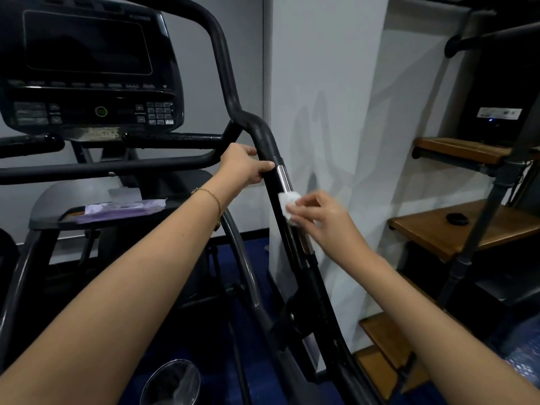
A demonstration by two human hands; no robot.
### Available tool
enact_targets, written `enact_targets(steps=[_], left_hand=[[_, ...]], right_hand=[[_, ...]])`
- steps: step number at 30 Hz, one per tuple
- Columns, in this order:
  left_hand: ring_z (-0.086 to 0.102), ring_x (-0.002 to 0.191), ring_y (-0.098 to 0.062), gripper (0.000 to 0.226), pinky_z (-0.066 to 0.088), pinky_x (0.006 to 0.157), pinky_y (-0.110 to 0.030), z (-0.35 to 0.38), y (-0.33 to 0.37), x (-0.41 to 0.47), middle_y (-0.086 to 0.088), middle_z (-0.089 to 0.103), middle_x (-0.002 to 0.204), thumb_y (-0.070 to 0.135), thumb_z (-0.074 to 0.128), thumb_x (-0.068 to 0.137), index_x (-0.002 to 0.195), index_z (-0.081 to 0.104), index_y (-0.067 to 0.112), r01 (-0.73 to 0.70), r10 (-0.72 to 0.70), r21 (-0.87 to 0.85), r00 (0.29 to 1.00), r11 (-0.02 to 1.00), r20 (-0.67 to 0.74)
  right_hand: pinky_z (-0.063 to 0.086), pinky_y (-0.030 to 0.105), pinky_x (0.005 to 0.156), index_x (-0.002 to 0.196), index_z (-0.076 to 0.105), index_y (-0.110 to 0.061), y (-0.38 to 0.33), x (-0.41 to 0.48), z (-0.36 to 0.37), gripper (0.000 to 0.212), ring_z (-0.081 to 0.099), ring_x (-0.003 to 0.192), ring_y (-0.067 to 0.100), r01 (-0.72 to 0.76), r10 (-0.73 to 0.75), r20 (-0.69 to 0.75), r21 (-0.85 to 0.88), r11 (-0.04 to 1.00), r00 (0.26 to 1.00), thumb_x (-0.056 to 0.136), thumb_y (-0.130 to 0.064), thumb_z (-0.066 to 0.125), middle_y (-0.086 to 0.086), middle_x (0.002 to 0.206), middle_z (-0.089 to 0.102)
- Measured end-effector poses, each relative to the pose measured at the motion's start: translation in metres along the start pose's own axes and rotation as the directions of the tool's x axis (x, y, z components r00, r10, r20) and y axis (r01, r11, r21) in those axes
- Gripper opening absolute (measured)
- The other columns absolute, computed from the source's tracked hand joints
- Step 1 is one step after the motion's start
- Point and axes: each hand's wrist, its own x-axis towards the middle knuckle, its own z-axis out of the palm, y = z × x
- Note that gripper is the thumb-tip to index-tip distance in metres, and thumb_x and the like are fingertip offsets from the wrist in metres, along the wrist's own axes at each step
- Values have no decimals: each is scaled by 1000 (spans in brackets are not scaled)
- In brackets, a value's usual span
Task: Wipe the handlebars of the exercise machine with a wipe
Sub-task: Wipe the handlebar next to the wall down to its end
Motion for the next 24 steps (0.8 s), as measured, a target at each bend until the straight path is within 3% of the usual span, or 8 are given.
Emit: enact_targets(steps=[2,5,10,13,19,24], left_hand=[[64,100,-28,61,55,79,-29,1,1,-1,-18,59,120,3,70,80,135,43,1,6,-6,-3,1000,1000,-10],[63,103,-29,62,54,78,-28,1,2,-3,-19,59,120,2,70,80,136,42,1,14,-14,-3,1000,1000,-2],[60,110,-30,64,53,83,-30,2,3,-4,-19,55,126,-1,67,82,139,37,1,22,-22,-33,1000,999,4],[59,111,-31,63,53,89,-35,3,4,-8,-19,54,127,-2,65,83,139,36,0,28,-28,-68,1000,997,7],[60,108,-29,59,52,76,-28,5,3,-17,-19,56,125,-5,60,86,139,36,2,46,-46,-151,999,988,-2],[60,109,-29,58,52,78,-28,7,4,-19,-19,54,126,-4,61,86,139,37,2,36,-39,-139,999,990,-18]], right_hand=[[39,7,79,104,72,-8,-3,17,2,21,55,89,12,-10,10,-35,-14,1000,999,85,-14,65,-1,95,53],[46,22,78,102,72,-9,-3,16,6,20,60,86,19,12,-18,-71,-80,997,997,85,-16,65,5,93,60],[46,26,67,93,74,-8,1,-28,11,20,56,78,17,130,-159,-143,-193,972,977,83,-20,61,6,83,63],[43,22,68,94,74,-7,-5,-13,10,18,60,76,24,78,-101,-121,-179,981,988,81,-15,63,9,82,61],[46,25,67,94,74,-6,-11,-39,15,17,61,74,23,64,-105,-193,-206,976,976,81,-12,63,6,81,61],[53,34,57,98,72,-7,-9,-73,13,19,60,73,23,91,-133,-163,-245,965,978,81,-10,63,3,84,61]])
